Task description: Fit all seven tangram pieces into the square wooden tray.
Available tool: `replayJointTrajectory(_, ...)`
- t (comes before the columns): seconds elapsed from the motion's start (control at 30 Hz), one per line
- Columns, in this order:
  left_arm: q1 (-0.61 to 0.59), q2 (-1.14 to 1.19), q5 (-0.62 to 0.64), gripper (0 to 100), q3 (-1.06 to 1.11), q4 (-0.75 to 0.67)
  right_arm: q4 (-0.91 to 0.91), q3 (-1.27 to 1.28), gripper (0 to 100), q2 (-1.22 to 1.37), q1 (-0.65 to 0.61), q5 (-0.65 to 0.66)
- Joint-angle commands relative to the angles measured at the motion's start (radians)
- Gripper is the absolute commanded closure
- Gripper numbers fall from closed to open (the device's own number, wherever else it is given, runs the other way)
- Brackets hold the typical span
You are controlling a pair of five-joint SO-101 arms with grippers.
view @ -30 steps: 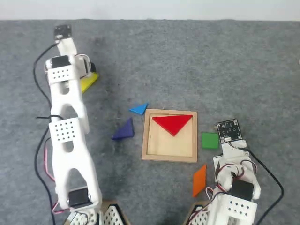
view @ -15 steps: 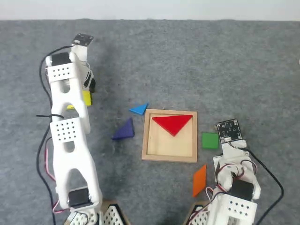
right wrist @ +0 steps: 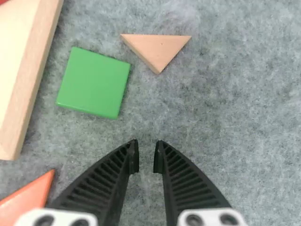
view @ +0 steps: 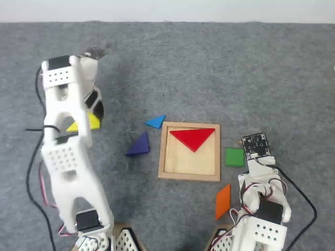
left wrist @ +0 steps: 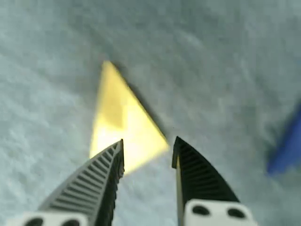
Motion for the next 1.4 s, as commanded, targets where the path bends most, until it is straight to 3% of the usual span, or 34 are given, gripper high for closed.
replayJointTrajectory(0.0, -0.018, -0.276, -0.072, 84, 0.234, -0.031, -0.001, 0.015, 93.3, -0.008, 0.005, 0.012)
replayJointTrajectory(0.13, -0.072, -0.428, -0.068, 83, 0.268, -0.149, -0.001, 0.015, 93.3, -0.008, 0.005, 0.012)
replayJointTrajectory(0.3, -0.061, -0.422, -0.084, 83, 0.257, -0.215, -0.001, 0.015, 93.3, -0.008, 0.005, 0.012)
replayJointTrajectory(0.5, -0.008, -0.227, -0.176, 66, 0.249, -0.207, -0.001, 0.015, 93.3, -0.008, 0.005, 0.012)
replayJointTrajectory(0.73, -0.012, 0.011, -0.167, 67, 0.093, -0.302, -0.001, 0.015, 93.3, -0.008, 0.005, 0.012)
replayJointTrajectory(0.97, -0.083, 0.098, -0.175, 67, -0.143, -0.196, -0.001, 0.015, 93.3, -0.008, 0.005, 0.012)
replayJointTrajectory(1.37, -0.066, 0.219, -0.253, 71, -0.148, -0.028, -0.001, 0.015, 93.3, -0.008, 0.004, 0.012)
